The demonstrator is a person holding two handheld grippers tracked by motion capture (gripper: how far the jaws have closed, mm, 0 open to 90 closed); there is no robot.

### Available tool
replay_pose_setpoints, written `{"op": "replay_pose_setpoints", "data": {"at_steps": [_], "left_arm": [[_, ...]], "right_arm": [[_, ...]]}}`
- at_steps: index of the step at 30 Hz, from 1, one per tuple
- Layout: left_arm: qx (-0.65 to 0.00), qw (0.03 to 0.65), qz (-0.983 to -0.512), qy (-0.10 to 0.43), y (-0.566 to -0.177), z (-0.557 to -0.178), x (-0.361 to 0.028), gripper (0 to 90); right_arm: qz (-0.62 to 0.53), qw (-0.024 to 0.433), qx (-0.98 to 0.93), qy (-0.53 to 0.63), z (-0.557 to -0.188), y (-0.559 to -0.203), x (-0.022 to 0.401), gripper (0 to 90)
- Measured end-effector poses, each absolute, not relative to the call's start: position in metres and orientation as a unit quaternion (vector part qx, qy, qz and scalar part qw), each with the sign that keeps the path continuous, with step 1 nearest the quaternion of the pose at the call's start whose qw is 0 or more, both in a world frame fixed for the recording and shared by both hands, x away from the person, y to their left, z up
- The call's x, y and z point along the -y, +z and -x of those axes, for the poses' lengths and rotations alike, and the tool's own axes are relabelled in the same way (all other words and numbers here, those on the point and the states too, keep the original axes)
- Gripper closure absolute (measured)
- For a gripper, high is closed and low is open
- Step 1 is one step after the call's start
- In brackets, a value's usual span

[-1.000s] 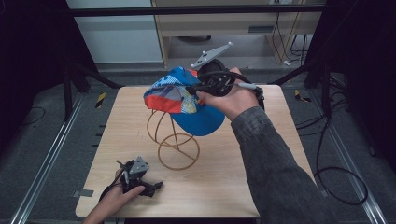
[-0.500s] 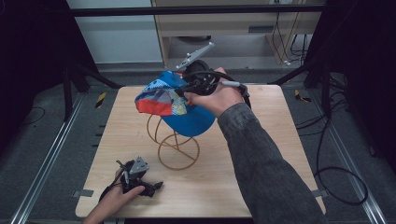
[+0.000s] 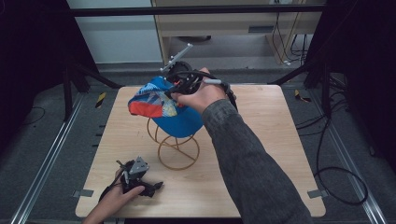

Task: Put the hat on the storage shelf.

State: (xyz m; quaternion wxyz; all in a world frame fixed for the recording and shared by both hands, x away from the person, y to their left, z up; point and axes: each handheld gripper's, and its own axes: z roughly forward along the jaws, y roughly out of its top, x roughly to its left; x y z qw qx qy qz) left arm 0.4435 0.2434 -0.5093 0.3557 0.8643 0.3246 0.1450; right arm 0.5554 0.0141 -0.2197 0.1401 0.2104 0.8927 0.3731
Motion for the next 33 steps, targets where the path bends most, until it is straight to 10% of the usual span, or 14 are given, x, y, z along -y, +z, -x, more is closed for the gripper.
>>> {"op": "replay_pose_setpoints", "data": {"at_steps": [33], "left_arm": [[-0.324, 0.357, -0.864, 0.144, -0.509, -0.443, -0.244, 0.0]], "right_arm": [[-0.207, 0.130, -0.901, 0.360, -0.557, -0.236, -0.025, 79.2]]}}
